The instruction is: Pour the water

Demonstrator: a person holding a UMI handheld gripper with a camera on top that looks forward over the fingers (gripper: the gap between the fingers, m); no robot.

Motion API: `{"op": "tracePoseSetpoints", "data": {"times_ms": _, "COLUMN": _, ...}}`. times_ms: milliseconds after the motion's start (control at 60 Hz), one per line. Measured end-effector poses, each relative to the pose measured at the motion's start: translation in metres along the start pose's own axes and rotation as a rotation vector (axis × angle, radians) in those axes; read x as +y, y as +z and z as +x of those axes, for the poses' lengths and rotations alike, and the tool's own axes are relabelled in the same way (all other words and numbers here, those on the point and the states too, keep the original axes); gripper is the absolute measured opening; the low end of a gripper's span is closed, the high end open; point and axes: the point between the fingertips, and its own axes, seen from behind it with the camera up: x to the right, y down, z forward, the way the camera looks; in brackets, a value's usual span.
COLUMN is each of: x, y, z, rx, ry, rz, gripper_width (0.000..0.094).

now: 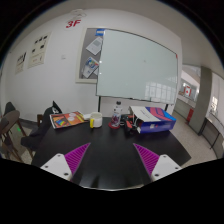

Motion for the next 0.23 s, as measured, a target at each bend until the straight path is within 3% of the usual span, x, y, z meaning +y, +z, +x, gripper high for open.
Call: {"op": "tracePoseSetpoints", "data": {"times_ms": 233, "x": -0.0016, "y": -0.0068, "z": -0.0022, "rx": -0.026, "ry": 0.013, "rz": 0.011, "gripper_width": 0.0842}}
